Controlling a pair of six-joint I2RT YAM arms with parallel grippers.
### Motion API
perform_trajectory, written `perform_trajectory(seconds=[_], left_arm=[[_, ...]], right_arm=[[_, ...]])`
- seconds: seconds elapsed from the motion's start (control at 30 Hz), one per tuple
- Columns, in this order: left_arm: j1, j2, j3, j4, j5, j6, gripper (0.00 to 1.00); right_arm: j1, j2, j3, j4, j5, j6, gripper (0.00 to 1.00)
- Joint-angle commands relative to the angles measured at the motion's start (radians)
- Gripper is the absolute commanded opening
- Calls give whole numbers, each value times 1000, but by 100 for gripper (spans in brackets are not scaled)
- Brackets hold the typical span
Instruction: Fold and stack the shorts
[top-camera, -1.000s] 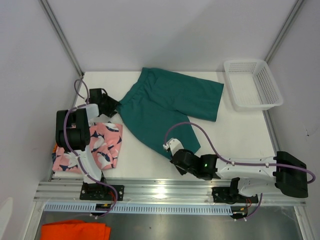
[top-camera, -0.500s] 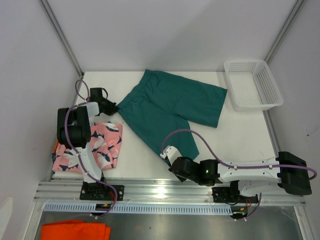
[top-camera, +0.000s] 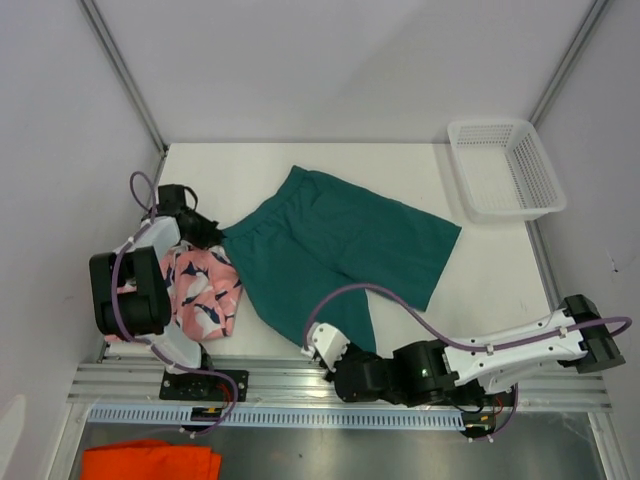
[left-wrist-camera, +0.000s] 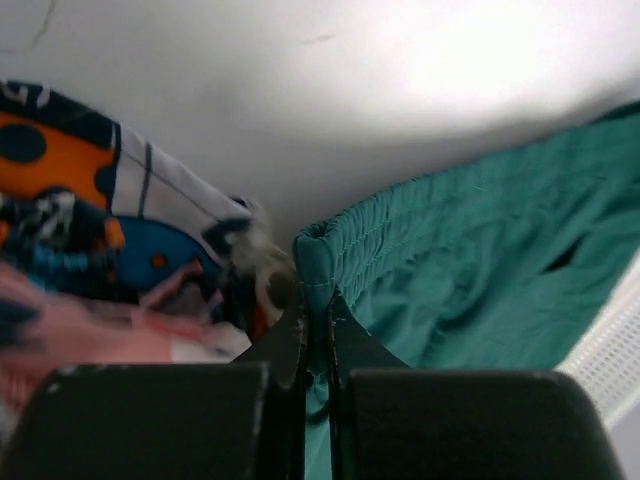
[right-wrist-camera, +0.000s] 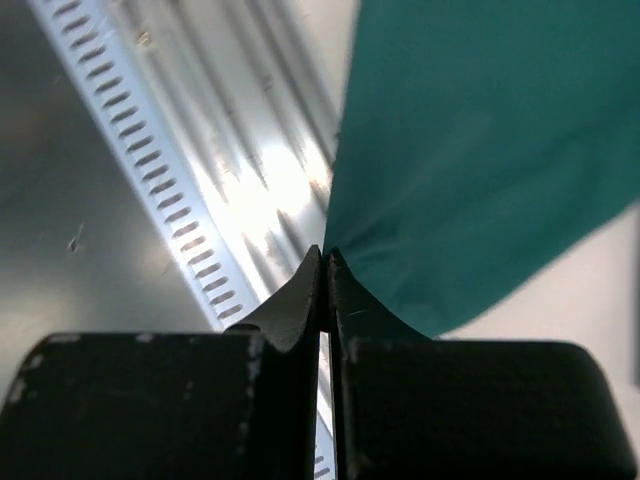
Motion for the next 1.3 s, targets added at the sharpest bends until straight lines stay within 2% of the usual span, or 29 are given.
perform_trajectory(seconds=[0.0, 0.13, 0.27, 0.3, 0.4, 0.5, 0.6, 0.67, 0.8, 0.9, 1.03, 1.27], left_arm=[[2, -137, 23, -52, 3, -7, 0], [-2, -188, 105, -47, 12, -66, 0], [-15, -145, 227, -99, 12, -93, 0], [-20, -133, 296, -119, -1, -95, 0], [-51, -85, 370, -168, -44, -107, 0], [-75, -36, 428, -176, -44, -151, 0], [-81, 47, 473, -168, 22, -219, 0], [-84, 97, 493, -142, 49, -254, 0], [-87, 133, 491, -58, 39, -339, 0], [-87, 145, 493, -38, 29, -374, 0], [-87, 124, 458, 48, 46, -412, 0], [-87, 76, 513, 17, 82, -359, 0]], right_arm=[[-72, -18, 85, -168, 196, 97, 0], [-216, -119, 88, -223, 195, 94, 0], [-354, -219, 71, -229, 164, 69, 0], [-382, -237, 70, -228, 153, 62, 0], [-501, -300, 62, -215, 98, 16, 0], [-671, -309, 74, -194, 2, -50, 0], [-854, -277, 93, -162, -103, -122, 0], [-982, -253, 108, -139, -192, -161, 0], [-1162, -167, 156, -76, -350, -218, 0], [-1239, -119, 217, -44, -377, -221, 0], [-1263, -41, 288, -13, -474, -235, 0], [-1267, -76, 280, 10, -490, -244, 0]])
